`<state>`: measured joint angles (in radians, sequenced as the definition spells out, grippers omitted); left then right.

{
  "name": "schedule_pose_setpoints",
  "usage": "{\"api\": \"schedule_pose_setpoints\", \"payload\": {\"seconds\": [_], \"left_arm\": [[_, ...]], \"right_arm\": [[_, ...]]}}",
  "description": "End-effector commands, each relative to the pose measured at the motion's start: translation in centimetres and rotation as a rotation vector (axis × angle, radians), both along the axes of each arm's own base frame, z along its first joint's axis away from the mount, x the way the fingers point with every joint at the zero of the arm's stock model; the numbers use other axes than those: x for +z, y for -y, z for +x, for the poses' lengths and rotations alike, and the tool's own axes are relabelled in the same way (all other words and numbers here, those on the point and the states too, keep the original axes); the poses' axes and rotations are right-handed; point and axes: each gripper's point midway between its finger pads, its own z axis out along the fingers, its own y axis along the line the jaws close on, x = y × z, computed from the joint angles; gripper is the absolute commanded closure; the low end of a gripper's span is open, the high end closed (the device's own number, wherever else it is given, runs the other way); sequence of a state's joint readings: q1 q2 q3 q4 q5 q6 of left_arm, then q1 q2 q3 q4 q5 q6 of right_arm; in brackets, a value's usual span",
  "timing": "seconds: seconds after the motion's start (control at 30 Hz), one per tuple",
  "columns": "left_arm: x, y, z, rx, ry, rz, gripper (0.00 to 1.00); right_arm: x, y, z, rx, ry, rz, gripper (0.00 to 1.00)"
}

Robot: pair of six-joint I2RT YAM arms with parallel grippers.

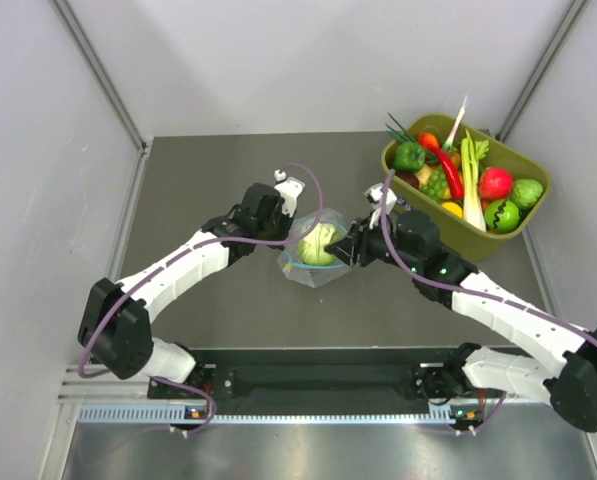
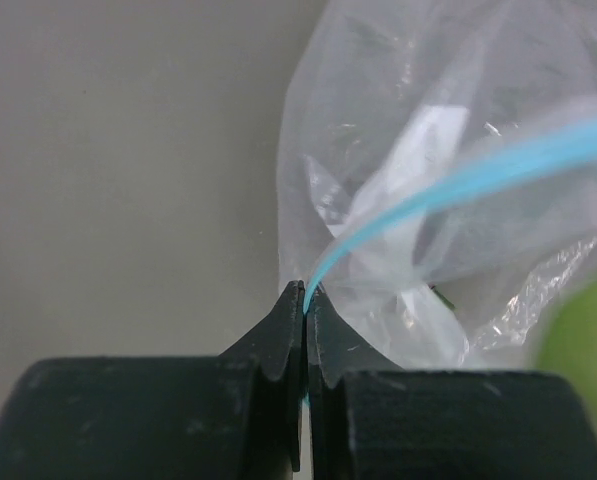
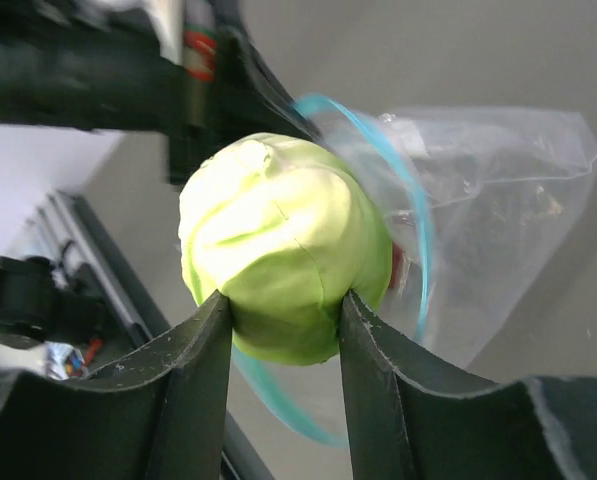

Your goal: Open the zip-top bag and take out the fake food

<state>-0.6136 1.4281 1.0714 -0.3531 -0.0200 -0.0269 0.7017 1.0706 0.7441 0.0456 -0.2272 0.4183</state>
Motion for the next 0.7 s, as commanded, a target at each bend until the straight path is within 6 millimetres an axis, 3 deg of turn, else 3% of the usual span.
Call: {"api": "schedule_pose_setpoints", "payload": {"seconds": [0.0,0.3,0.43,0.67], "left_arm": [[0.4,-0.4,0.7,0.015,0.021,0.012,1.0],[0.5,0.1,0.4,-0.005,0.008,-0.012,1.0],[0.7,0.1,0.4,-0.002,0.011,-0.019,1.0],[1.0,0.6,0.0,-0.026,0.002,-0.038,1.0]], "right_arm": [[5.7,-0.2,-0.2,0.033,0.124,0.169,1.0],[7.4,2.1,1.3,-0.07,0.155,0.28,1.0],[8.4,4.2,2.5,-0.144,0.189,0.298,1.0],[12.3,8.9,4.8,-0.251,0.299,0.281,1.0]]}}
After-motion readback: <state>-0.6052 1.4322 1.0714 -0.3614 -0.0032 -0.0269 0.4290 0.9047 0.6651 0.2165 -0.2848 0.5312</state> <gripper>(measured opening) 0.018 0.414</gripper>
